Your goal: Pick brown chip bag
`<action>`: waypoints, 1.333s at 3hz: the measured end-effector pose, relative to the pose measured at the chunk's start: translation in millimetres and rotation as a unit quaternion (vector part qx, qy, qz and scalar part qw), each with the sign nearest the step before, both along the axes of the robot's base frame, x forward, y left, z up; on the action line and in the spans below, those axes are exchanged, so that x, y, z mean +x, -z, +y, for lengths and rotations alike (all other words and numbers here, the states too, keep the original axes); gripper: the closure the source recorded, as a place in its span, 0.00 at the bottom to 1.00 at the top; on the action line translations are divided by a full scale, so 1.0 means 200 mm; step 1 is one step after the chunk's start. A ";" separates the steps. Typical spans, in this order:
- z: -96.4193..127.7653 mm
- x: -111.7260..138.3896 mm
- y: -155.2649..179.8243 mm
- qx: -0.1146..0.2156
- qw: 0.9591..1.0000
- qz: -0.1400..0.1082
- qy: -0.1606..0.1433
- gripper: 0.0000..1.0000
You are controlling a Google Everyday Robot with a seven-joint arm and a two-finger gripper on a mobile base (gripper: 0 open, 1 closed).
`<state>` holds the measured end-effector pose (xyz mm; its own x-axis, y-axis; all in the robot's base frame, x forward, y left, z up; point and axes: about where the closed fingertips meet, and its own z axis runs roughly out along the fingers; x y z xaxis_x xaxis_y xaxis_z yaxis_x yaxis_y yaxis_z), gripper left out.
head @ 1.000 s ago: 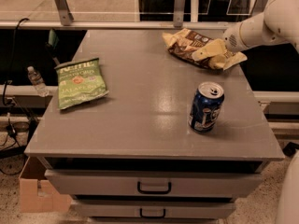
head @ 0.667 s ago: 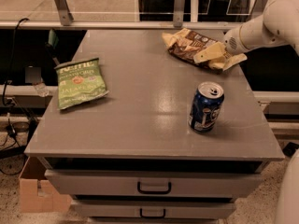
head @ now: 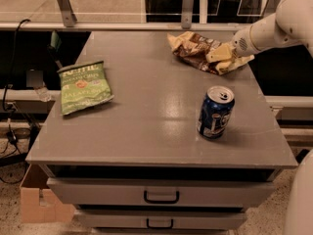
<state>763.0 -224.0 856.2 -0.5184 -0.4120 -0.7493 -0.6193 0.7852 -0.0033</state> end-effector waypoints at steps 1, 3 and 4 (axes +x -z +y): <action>0.11 0.00 -0.05 0.011 0.999 -0.006 -0.030 0.88; 0.38 -0.02 -0.23 0.045 0.992 -0.032 -0.113 1.00; 0.53 -0.07 -0.46 0.067 0.980 -0.072 -0.174 1.00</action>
Offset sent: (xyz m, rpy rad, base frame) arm -0.0080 0.0626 0.0404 0.0673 -0.0421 0.1908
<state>749.3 -118.7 947.3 -0.2490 -0.4380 -0.8638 -0.8502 0.5260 -0.0217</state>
